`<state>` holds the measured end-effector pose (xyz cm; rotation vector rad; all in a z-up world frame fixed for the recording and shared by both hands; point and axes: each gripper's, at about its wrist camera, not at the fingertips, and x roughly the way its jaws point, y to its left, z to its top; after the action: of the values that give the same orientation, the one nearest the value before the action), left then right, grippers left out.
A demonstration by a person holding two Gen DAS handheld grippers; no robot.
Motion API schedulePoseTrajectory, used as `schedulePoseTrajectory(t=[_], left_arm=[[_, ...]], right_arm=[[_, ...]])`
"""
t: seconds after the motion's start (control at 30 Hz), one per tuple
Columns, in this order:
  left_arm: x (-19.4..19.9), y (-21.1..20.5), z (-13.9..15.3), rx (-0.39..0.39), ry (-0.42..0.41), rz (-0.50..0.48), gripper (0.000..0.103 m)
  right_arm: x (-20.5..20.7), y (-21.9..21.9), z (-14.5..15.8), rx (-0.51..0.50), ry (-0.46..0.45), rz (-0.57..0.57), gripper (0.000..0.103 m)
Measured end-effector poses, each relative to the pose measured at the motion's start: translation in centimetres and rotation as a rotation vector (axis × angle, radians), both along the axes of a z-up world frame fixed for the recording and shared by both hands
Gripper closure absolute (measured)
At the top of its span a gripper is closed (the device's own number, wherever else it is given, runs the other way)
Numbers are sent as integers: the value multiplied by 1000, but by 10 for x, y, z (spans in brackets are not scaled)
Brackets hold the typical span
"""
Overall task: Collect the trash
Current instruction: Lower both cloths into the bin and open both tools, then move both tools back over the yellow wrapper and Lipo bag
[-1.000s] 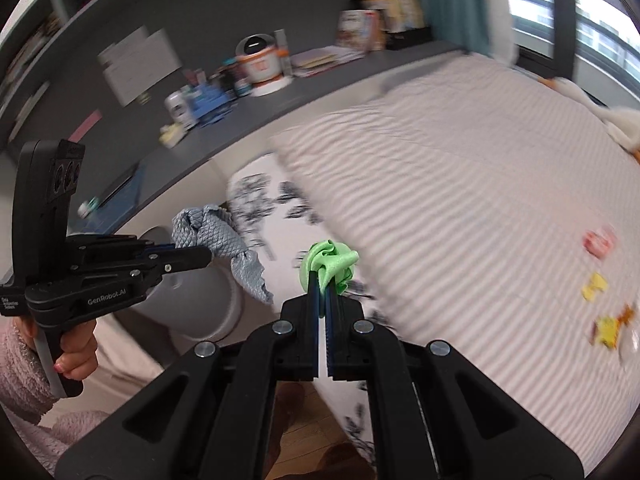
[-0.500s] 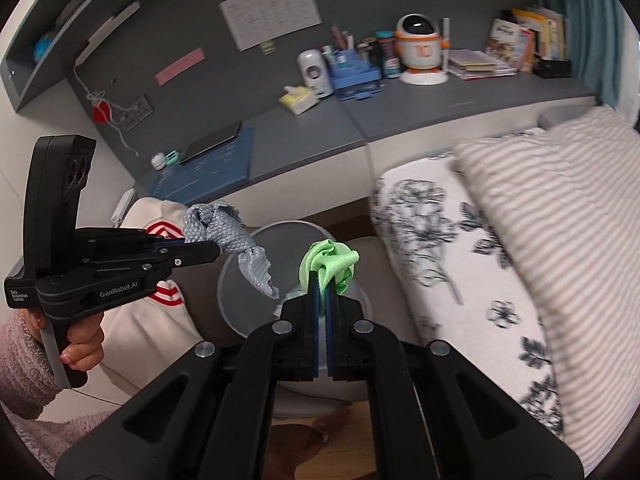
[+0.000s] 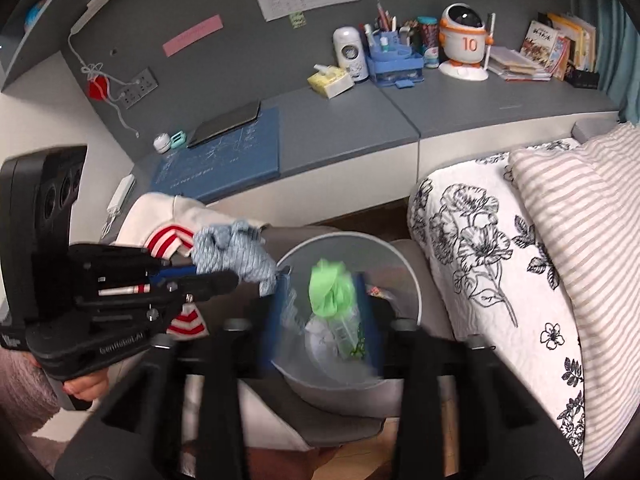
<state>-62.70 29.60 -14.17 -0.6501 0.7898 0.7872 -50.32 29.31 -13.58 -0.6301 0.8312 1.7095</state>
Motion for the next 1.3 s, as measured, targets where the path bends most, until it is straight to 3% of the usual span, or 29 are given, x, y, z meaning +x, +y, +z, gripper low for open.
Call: schedulePoseTrajectory(t=[0.43, 0.53, 0.6, 0.67, 0.97, 1.3], left_arm=[[2, 7, -9, -15, -1, -51, 92], [6, 6, -10, -14, 8, -60, 77], [9, 3, -8, 4, 14, -62, 48], [12, 0, -6, 23, 20, -69, 41], [42, -5, -1, 39, 43, -94, 40], [126, -18, 3, 51, 59, -222, 37]], right_arm=[[11, -7, 0, -15, -24, -70, 62], [15, -10, 1, -12, -23, -82, 62], [17, -13, 1, -8, -24, -88, 62], [19, -15, 1, -6, -23, -96, 62], [41, -37, 0, 0, -45, -160, 61], [129, -96, -7, -8, -38, -406, 54]])
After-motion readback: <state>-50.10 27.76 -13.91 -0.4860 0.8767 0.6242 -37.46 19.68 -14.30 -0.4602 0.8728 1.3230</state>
